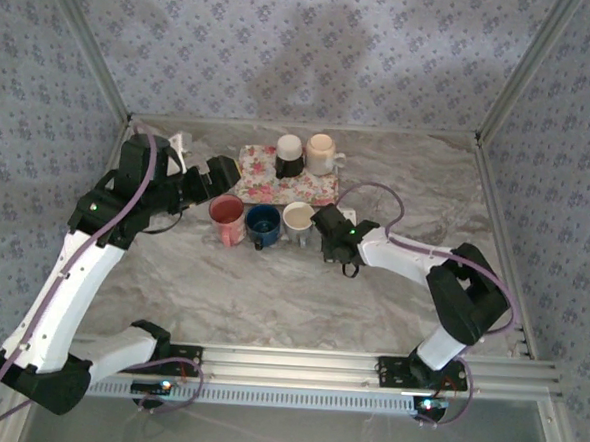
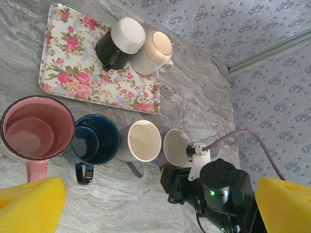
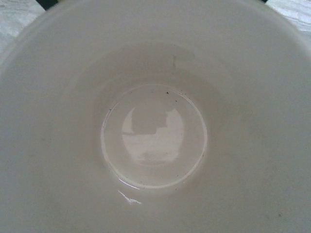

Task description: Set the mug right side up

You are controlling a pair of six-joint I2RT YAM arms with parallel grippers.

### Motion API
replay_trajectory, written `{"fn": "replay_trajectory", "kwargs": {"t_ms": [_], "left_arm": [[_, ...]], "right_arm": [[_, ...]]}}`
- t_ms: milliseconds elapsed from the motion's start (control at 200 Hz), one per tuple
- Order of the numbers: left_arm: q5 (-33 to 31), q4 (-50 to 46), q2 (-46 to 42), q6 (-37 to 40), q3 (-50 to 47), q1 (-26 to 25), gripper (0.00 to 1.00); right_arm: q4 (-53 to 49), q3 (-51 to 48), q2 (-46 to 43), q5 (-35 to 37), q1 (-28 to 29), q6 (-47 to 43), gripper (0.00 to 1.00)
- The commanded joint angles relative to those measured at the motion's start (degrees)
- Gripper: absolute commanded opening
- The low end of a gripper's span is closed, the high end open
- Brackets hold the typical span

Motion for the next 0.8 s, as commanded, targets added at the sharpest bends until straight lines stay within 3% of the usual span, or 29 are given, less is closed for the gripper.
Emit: {"fn": "replay_trajectory", "kwargs": {"t_ms": [0,450,794], "left_arm": [[0.2,-0.5,-0.6,1.6,1.2,0.2,1.00],[0.0,-1.0,-1.2,2.3,1.3,0.3,1.00],[-0.5,-1.4,-0.5,2.4,0.8,0.6,0.99]], "right_arm": [[2.2,1.9,0.7,0.2,0.1,1.1,0.02],[1.5,4.0,2.9,-0.1,0.2,1.0,0.33],[-1.8,2.9,-5.0,-0.3,0.3,0.3,0.65]]}}
